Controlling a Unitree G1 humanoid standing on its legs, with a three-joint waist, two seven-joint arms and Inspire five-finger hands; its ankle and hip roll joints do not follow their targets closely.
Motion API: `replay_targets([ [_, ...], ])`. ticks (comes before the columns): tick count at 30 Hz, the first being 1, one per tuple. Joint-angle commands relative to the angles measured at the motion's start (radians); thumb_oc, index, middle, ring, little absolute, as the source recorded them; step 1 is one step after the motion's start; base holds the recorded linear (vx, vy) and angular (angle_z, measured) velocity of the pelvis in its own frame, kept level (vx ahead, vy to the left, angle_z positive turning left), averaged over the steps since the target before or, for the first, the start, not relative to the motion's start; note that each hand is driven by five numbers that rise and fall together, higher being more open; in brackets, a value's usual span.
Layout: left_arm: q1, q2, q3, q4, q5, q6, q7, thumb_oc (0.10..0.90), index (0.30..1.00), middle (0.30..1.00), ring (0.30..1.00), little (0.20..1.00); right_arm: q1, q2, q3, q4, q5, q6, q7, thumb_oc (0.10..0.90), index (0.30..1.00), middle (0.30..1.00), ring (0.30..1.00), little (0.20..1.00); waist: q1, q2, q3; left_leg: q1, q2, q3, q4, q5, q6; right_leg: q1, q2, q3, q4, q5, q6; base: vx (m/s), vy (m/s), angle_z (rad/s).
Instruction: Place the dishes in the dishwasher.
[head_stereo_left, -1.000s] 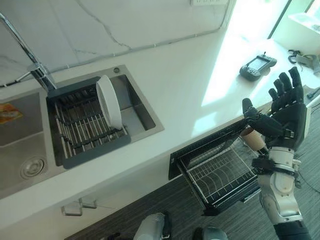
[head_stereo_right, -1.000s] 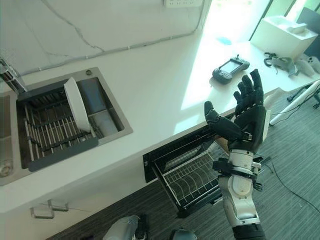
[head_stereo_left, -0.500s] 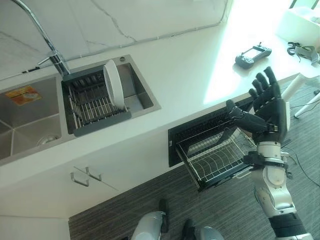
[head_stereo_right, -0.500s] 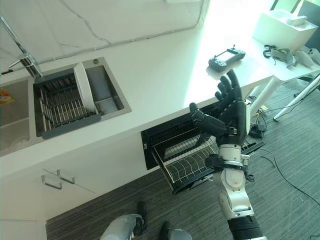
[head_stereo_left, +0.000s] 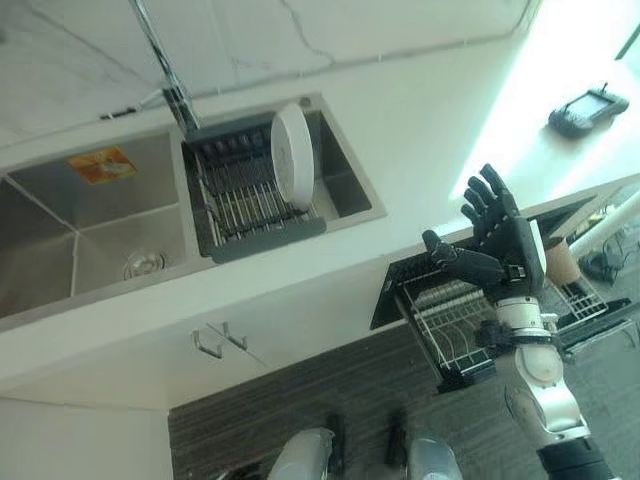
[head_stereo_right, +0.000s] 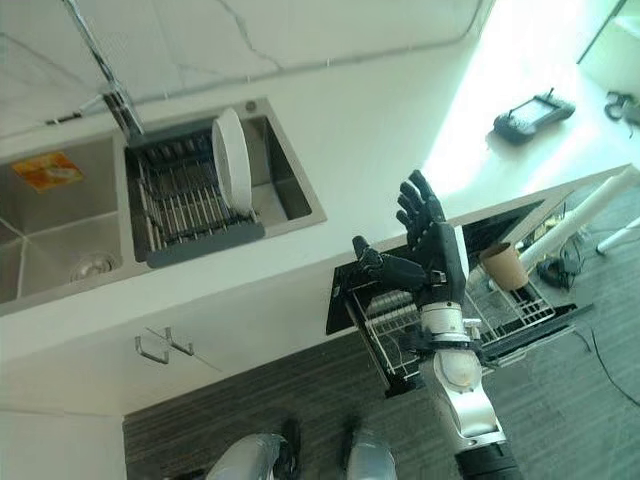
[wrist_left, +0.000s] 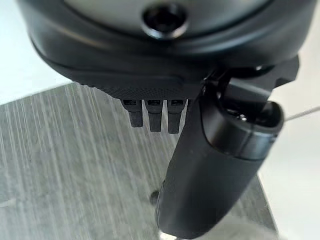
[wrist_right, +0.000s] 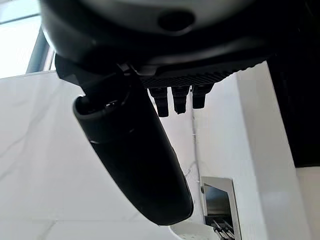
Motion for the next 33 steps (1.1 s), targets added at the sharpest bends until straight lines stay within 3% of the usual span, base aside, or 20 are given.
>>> replay_targets([
  [1, 0.002, 0.011, -0.017, 0.021, -0.071, 0.002, 0.008, 0.800, 0.900, 0.900, 0.900, 0.900, -0.144, -0.043, -0.038, -0.098, -0.002, -0.118, 0.014, 0.800, 0.900, 0.900, 0.900, 0.900, -0.002, -0.026, -0.017, 0.024, 0.080, -0.013, -0.046, -0.019, -0.077, 0.145, 0.017, -0.040, -0.059, -0.025, 0.037, 0.01, -0.123, 0.17],
  [5, 0.026, -0.029, -0.048, 0.048, 0.005, -0.047, 0.016, 0.800, 0.900, 0.900, 0.900, 0.900, -0.184, -0.049, -0.041, -0.110, -0.008, -0.089, -0.032, 0.800, 0.900, 0.900, 0.900, 0.900, 0.019, -0.040, -0.031, 0.020, 0.097, -0.005, -0.046, -0.011, -0.103, 0.162, 0.002, -0.066, -0.059, -0.053, 0.028, 0.06, -0.096, 0.15],
  [13, 0.048, -0.032, -0.052, 0.049, 0.033, -0.028, 0.032, 0.800, 0.900, 0.900, 0.900, 0.900, -0.193, -0.049, -0.061, -0.095, 0.034, -0.048, -0.051, 0.800, 0.900, 0.900, 0.900, 0.900, 0.037, -0.037, -0.064, 0.037, 0.104, 0.001, -0.046, -0.019, -0.118, 0.182, -0.018, -0.092, -0.059, -0.064, 0.031, 0.05, -0.016, 0.13],
  [22, 0.057, -0.020, -0.080, 0.059, 0.083, -0.010, 0.022, 0.800, 0.900, 0.900, 0.900, 0.900, -0.274, -0.023, -0.001, -0.066, 0.056, 0.013, -0.016, 0.800, 0.900, 0.900, 0.900, 0.900, 0.071, -0.035, -0.079, 0.050, 0.094, -0.020, -0.046, -0.025, -0.118, 0.205, -0.027, -0.108, -0.059, -0.064, 0.035, 0.06, 0.012, 0.08],
  [33, 0.060, -0.008, -0.092, 0.086, 0.052, 0.004, -0.020, 0.800, 0.900, 0.900, 0.900, 0.900, -0.461, 0.033, 0.055, -0.006, 0.083, 0.094, -0.110, 0.800, 0.900, 0.900, 0.900, 0.900, 0.109, -0.020, -0.061, 0.032, 0.090, -0.043, -0.046, -0.018, -0.122, 0.208, -0.040, -0.132, -0.059, -0.063, 0.036, 0.04, 0.009, 0.10],
])
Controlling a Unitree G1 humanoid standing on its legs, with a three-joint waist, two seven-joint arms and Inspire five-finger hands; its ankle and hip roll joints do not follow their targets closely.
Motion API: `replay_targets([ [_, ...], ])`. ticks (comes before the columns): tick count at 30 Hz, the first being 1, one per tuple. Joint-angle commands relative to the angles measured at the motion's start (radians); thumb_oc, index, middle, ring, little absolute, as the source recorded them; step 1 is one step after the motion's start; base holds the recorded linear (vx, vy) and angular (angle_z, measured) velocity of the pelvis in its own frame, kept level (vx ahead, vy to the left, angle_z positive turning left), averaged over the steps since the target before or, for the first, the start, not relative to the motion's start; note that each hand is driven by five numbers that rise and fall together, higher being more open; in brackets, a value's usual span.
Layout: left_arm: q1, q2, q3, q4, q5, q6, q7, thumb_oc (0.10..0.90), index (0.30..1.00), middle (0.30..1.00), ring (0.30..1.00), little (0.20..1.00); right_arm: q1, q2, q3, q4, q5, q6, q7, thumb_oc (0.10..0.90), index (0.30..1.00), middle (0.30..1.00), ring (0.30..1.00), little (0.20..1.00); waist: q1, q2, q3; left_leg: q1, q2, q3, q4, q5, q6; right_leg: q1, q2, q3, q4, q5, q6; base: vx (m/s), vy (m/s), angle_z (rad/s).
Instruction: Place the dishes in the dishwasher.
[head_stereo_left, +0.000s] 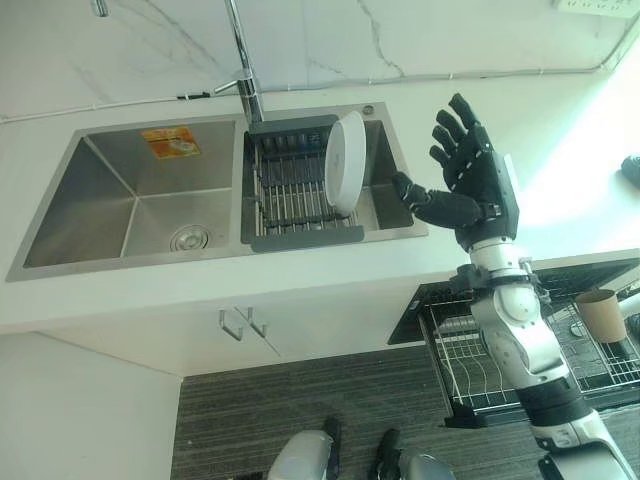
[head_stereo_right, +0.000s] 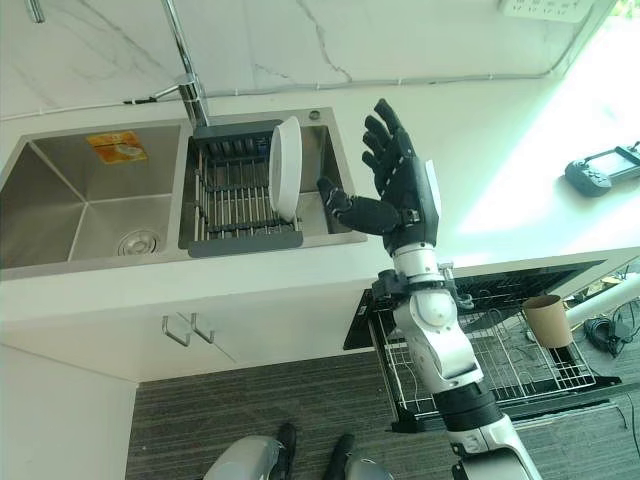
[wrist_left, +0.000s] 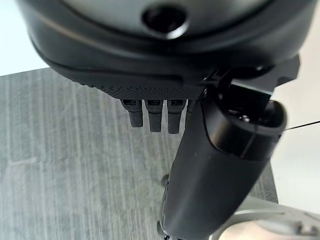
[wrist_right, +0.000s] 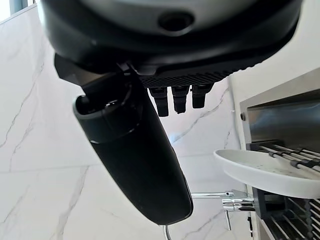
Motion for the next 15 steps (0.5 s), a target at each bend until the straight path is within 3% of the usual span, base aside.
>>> replay_targets([
  [1, 0.052, 0.030, -0.046, 0.015, 0.011, -0.005, -0.017, 0.800, 0.900, 0.900, 0.900, 0.900, -0.120, 0.009, -0.019, -0.017, 0.022, -0.062, -0.029, 0.800, 0.900, 0.900, 0.900, 0.900, 0.000, 0.000, -0.054, -0.031, 0.082, 0.007, 0.022, -0.022, -0.057, 0.041, -0.039, 0.027, 0.009, -0.096, 0.084, -0.01, 0.024, 0.09],
  [7, 0.038, 0.051, -0.087, 0.021, 0.143, -0.011, 0.036, 0.800, 0.900, 0.900, 0.900, 0.900, -0.172, 0.033, -0.002, 0.025, 0.015, -0.063, -0.067, 0.800, 0.900, 0.900, 0.900, 0.900, 0.002, 0.016, -0.042, -0.041, 0.081, 0.001, 0.022, -0.014, -0.061, 0.039, -0.047, 0.026, 0.009, -0.094, 0.083, 0.00, 0.025, 0.09],
  [15, 0.038, 0.059, -0.117, 0.008, 0.163, -0.001, 0.051, 0.800, 0.900, 0.900, 0.900, 0.900, -0.214, 0.056, 0.013, 0.089, 0.015, -0.054, -0.093, 0.800, 0.900, 0.900, 0.900, 0.900, 0.013, 0.031, -0.041, -0.037, 0.077, -0.007, 0.022, -0.008, -0.063, 0.053, -0.056, 0.015, 0.009, -0.095, 0.080, 0.01, 0.010, 0.04],
])
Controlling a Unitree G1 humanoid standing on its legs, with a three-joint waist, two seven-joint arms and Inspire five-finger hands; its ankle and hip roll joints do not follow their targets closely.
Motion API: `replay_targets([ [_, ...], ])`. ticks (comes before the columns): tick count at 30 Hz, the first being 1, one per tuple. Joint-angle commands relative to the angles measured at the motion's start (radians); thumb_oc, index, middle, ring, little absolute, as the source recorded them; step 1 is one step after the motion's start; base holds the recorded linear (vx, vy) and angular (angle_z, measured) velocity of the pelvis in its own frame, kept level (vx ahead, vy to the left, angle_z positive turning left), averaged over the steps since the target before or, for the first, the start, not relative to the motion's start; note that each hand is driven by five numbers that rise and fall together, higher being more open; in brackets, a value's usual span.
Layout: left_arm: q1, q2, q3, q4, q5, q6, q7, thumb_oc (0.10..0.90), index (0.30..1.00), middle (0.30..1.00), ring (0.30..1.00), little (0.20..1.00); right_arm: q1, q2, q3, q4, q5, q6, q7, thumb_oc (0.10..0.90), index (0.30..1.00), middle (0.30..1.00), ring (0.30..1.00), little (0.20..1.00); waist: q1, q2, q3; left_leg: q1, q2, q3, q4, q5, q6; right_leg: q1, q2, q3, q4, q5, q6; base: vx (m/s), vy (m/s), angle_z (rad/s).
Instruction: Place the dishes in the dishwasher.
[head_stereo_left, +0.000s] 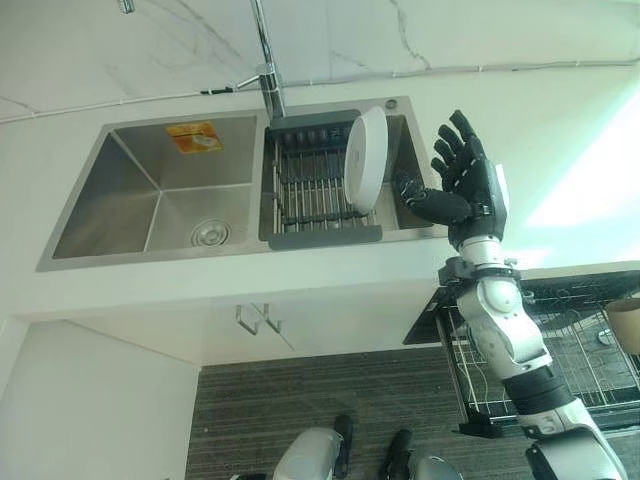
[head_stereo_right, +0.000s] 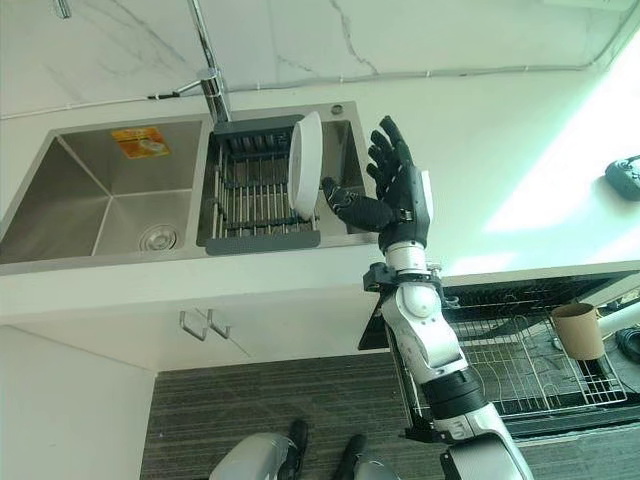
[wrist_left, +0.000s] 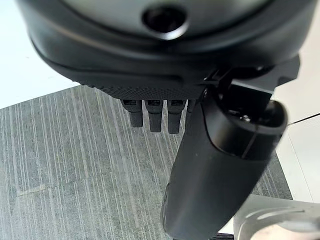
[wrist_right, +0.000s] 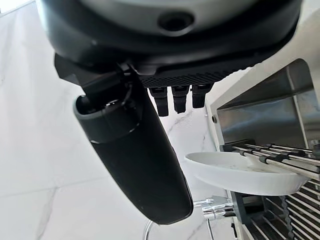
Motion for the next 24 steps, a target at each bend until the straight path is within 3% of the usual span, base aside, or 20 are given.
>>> replay_targets([
  [1, 0.045, 0.058, -0.046, 0.016, 0.050, 0.004, 0.024, 0.800, 0.900, 0.900, 0.900, 0.900, -0.164, 0.014, -0.016, -0.032, 0.007, -0.077, -0.011, 0.800, 0.900, 0.900, 0.900, 0.900, 0.003, -0.010, -0.039, -0.024, 0.091, 0.018, 0.023, -0.010, -0.062, 0.052, -0.042, 0.042, 0.012, -0.092, 0.076, 0.00, 0.000, 0.00],
  [8, 0.046, 0.063, -0.058, 0.016, 0.060, 0.005, 0.022, 0.800, 0.900, 0.900, 0.900, 0.900, -0.180, 0.023, -0.011, -0.006, 0.028, -0.078, -0.019, 0.800, 0.900, 0.900, 0.900, 0.900, 0.010, -0.004, -0.036, -0.026, 0.089, 0.014, 0.023, -0.006, -0.064, 0.057, -0.045, 0.036, 0.012, -0.094, 0.074, 0.00, 0.009, 0.03],
  [24, 0.041, 0.088, -0.107, 0.003, 0.108, -0.073, 0.004, 0.800, 0.900, 0.900, 0.900, 0.900, -0.279, 0.031, 0.017, 0.113, 0.060, -0.038, -0.028, 0.800, 0.900, 0.900, 0.900, 0.900, 0.046, 0.005, -0.014, -0.014, 0.080, -0.005, 0.023, -0.014, -0.074, 0.087, -0.056, 0.019, 0.012, -0.111, 0.080, 0.02, 0.009, 0.18],
])
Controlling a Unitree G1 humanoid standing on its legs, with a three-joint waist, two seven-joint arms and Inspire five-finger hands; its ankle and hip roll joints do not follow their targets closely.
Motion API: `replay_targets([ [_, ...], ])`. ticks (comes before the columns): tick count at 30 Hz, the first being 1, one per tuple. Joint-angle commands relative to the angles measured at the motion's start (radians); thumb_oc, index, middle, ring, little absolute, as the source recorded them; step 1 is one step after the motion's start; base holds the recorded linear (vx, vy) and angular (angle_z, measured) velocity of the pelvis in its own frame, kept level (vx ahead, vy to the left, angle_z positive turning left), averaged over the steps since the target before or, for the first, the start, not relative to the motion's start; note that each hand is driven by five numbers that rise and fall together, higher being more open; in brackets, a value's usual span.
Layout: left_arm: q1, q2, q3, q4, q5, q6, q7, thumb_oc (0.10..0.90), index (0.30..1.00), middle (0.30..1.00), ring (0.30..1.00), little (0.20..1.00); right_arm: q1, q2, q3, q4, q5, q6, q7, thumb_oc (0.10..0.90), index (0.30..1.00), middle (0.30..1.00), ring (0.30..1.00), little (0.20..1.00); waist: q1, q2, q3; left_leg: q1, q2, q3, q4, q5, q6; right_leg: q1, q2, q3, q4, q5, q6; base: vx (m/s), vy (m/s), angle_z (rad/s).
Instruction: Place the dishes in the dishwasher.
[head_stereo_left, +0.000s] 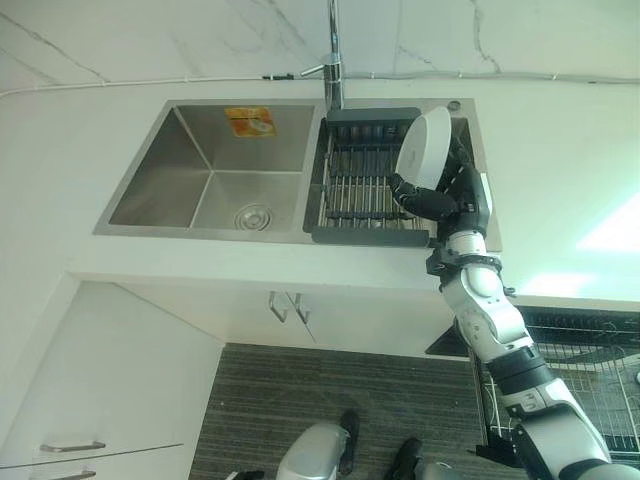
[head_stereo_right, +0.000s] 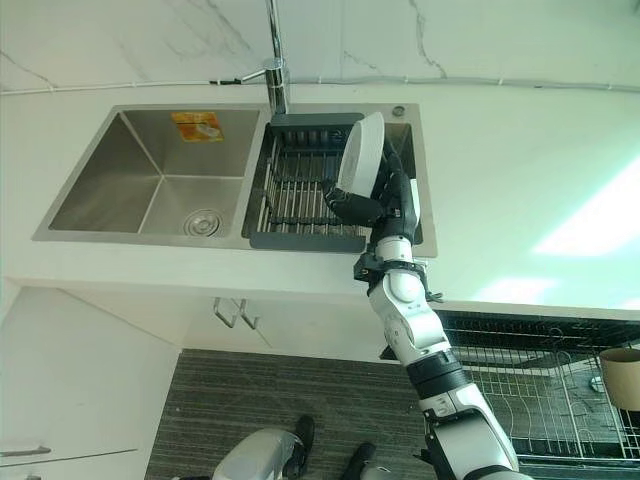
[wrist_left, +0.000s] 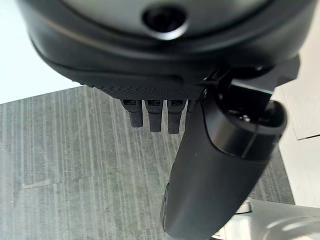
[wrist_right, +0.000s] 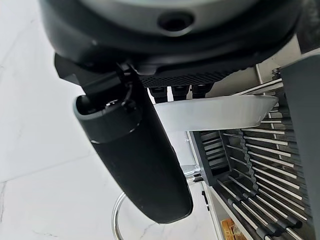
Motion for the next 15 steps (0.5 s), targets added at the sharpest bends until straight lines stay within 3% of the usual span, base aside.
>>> replay_targets([
  [1, 0.034, 0.066, -0.072, 0.003, 0.052, -0.014, 0.007, 0.800, 0.900, 0.900, 0.900, 0.900, -0.199, -0.012, 0.001, -0.035, -0.001, -0.072, 0.013, 0.800, 0.900, 0.900, 0.900, 0.900, -0.004, -0.010, -0.029, -0.030, 0.087, -0.011, 0.036, -0.037, -0.089, 0.035, -0.029, 0.061, 0.016, -0.089, 0.049, 0.00, 0.000, 0.00],
  [5, 0.030, 0.068, -0.082, -0.005, 0.044, -0.007, 0.012, 0.800, 0.900, 0.900, 0.900, 0.900, -0.215, -0.011, 0.000, -0.019, -0.012, -0.079, -0.017, 0.800, 0.900, 0.900, 0.900, 0.900, -0.003, -0.003, -0.023, -0.044, 0.086, -0.012, 0.036, -0.016, -0.081, 0.024, -0.030, 0.048, 0.016, -0.068, 0.042, -0.03, 0.018, 0.01],
  [12, 0.029, 0.071, -0.085, 0.001, 0.042, -0.016, 0.015, 0.800, 0.900, 0.900, 0.900, 0.900, -0.240, -0.027, -0.017, 0.036, -0.038, -0.079, -0.068, 0.800, 0.900, 0.900, 0.900, 0.900, 0.006, -0.007, -0.017, -0.029, 0.082, -0.019, 0.036, -0.038, -0.086, 0.036, -0.031, 0.056, 0.016, -0.086, 0.050, 0.03, 0.000, 0.04],
  [13, 0.028, 0.072, -0.087, -0.001, 0.042, -0.016, 0.014, 0.800, 0.900, 0.900, 0.900, 0.900, -0.243, -0.031, -0.017, 0.041, -0.045, -0.076, -0.078, 0.577, 0.566, 0.566, 0.566, 0.566, 0.006, -0.007, -0.016, -0.029, 0.082, -0.019, 0.036, -0.038, -0.086, 0.037, -0.032, 0.056, 0.016, -0.085, 0.050, 0.00, 0.000, 0.00],
  [14, 0.029, 0.073, -0.088, -0.003, 0.042, -0.014, 0.015, 0.800, 0.900, 0.900, 0.900, 0.900, -0.246, -0.037, -0.020, 0.047, -0.057, -0.071, -0.091, 0.400, 0.300, 0.300, 0.300, 0.300, 0.007, -0.007, -0.016, -0.029, 0.081, -0.020, 0.036, -0.038, -0.086, 0.036, -0.032, 0.056, 0.016, -0.085, 0.051, 0.00, 0.000, 0.00],
  [15, 0.029, 0.073, -0.091, -0.008, 0.040, -0.012, 0.016, 0.800, 0.900, 0.900, 0.900, 0.900, -0.251, -0.047, -0.022, 0.058, -0.062, -0.064, -0.089, 0.400, 0.300, 0.300, 0.300, 0.300, 0.008, -0.006, -0.014, -0.030, 0.080, -0.022, 0.036, -0.038, -0.086, 0.036, -0.032, 0.055, 0.016, -0.086, 0.051, 0.00, 0.000, 0.00],
])
